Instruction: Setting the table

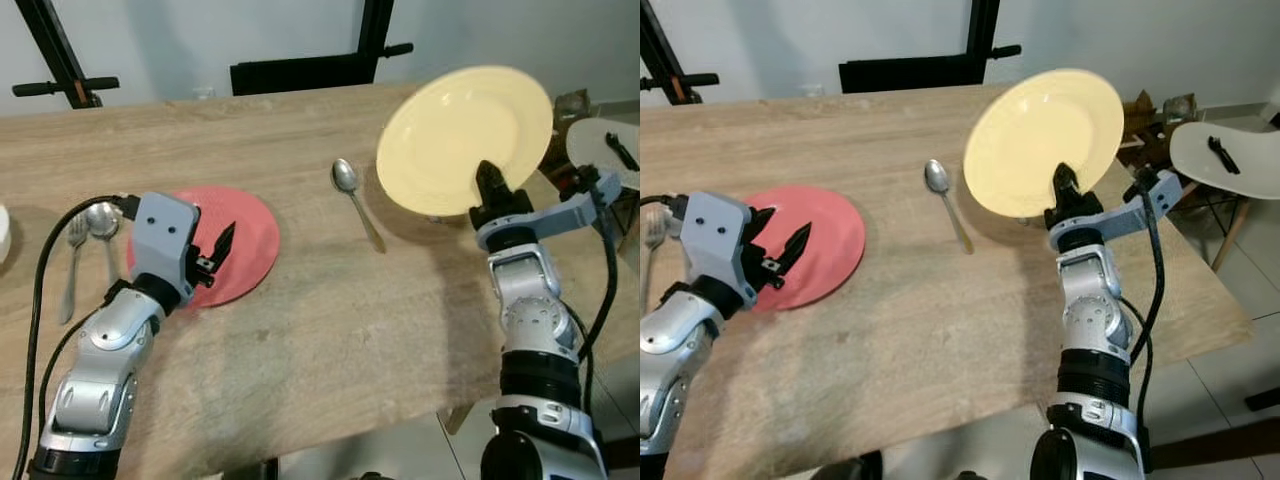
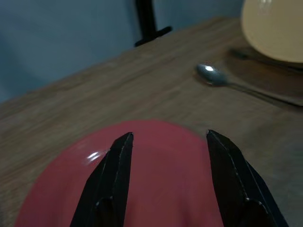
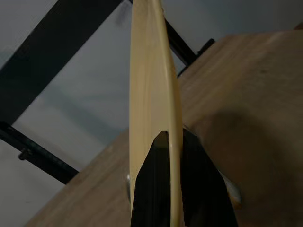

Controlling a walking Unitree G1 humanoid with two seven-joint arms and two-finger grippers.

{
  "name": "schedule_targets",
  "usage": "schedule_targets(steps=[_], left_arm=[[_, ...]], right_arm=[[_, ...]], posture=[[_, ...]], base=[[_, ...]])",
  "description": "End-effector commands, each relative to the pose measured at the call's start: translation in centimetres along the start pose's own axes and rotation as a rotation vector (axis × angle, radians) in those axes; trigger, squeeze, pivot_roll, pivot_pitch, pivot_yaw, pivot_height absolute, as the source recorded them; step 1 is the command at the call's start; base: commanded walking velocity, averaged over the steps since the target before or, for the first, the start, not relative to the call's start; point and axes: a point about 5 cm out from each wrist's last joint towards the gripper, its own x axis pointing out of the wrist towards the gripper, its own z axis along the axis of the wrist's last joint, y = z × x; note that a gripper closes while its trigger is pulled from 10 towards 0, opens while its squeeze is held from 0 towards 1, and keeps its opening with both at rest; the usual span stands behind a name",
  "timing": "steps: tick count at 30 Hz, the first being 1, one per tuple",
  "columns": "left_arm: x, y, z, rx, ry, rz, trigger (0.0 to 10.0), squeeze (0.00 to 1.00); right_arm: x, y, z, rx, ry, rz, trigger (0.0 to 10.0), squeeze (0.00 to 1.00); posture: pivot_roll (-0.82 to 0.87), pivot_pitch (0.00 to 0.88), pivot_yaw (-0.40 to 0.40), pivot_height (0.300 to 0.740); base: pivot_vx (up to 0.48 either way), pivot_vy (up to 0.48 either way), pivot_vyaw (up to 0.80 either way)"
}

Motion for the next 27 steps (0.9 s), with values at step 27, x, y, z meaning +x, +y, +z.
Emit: schedule_targets(steps=[27], left_arm=[[-1.2, -0.3, 0.2, 0.0, 0.067, -0.195, 10.0, 0.0]], right_arm=[[-4.4, -0.7, -1.5, 0.103, 0.412, 0.173, 10.0, 0.0]], posture=[[0.0, 0.066, 0.015, 0.74]], base=[[0.0, 0.0, 0.0]])
